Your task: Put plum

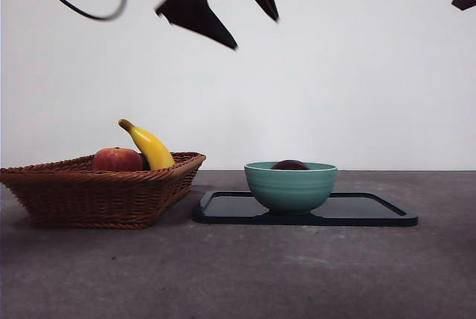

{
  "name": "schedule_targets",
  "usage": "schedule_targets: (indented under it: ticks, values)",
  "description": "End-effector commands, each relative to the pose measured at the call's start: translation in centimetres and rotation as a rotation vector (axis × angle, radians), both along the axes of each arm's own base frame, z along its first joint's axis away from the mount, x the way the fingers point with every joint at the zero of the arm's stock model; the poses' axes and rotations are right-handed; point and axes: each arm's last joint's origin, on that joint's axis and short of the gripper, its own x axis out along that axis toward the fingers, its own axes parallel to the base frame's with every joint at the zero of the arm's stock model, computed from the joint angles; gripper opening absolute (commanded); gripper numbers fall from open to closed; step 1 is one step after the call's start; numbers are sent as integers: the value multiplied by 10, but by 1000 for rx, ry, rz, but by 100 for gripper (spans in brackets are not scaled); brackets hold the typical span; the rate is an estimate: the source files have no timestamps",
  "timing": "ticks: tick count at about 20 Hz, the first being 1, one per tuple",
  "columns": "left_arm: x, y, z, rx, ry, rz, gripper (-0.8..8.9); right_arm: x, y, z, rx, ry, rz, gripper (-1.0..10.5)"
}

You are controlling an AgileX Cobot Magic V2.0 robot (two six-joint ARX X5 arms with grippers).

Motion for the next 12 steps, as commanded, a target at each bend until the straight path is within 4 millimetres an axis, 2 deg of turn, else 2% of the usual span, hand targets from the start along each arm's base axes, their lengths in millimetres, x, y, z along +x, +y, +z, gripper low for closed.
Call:
schedule_targets:
  ticks: [1, 6, 12]
  values:
    - [11, -21, -12, 29, -15, -25, 374, -2, 0, 1, 2, -5, 10, 234]
    - [28, -50, -48, 79, -15, -22, 374, -5, -2, 1, -5, 7, 10, 234]
    - [38, -69, -89, 149, -1, -36, 374, -6, -2, -1, -16, 26, 10, 234]
